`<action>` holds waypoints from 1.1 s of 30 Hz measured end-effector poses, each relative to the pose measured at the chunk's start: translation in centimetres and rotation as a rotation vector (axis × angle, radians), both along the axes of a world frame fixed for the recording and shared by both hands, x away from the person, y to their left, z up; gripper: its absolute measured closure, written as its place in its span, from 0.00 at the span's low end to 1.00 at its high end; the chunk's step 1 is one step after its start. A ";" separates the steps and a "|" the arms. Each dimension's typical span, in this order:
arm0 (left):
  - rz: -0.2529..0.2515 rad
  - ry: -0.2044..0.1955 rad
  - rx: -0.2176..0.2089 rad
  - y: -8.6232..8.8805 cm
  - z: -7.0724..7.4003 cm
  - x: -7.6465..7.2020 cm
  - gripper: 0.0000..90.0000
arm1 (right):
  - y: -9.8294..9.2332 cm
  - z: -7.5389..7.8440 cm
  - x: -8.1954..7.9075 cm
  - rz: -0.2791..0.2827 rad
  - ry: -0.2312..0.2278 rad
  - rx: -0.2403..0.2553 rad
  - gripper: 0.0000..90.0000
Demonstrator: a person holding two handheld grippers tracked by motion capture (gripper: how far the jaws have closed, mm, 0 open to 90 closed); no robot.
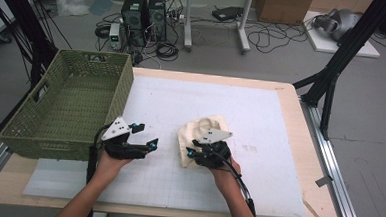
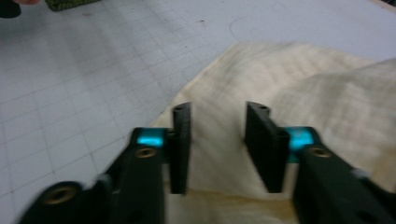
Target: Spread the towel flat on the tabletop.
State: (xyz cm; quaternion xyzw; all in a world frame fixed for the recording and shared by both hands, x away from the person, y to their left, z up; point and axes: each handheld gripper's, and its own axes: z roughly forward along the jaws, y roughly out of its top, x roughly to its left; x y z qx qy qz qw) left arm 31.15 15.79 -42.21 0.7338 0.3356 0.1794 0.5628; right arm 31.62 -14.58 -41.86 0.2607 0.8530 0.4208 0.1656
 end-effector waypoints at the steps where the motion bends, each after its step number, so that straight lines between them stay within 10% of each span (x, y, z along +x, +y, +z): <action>1: -0.001 0.004 0.002 -0.1 -0.1 0.0 0.26 | 0.0 0.1 0.1 -0.011 -0.004 -0.003 0.86; 7: -0.002 0.008 0.009 -0.2 -0.3 0.1 0.26 | -0.9 0.6 0.3 -0.042 -0.036 0.005 0.99; 13: 0.002 0.011 0.000 0.0 -0.3 0.1 0.27 | -0.4 0.5 -0.2 0.000 -0.009 0.029 0.43; 17: 0.001 0.012 0.004 -0.1 -0.3 0.1 0.27 | 1.2 -0.3 -0.7 0.014 -0.041 -0.064 0.33; 19: 0.000 0.014 0.005 -0.1 -0.3 0.1 0.27 | 1.7 -1.1 -0.5 0.005 -0.026 -0.101 0.41; 23: 0.000 0.014 0.007 -0.1 -0.4 0.1 0.27 | 1.7 -1.4 -0.4 0.022 -0.044 -0.161 0.94; 33: 0.002 0.016 0.008 0.0 -0.4 0.2 0.27 | -2.4 2.0 -0.9 -0.045 -0.069 0.064 0.97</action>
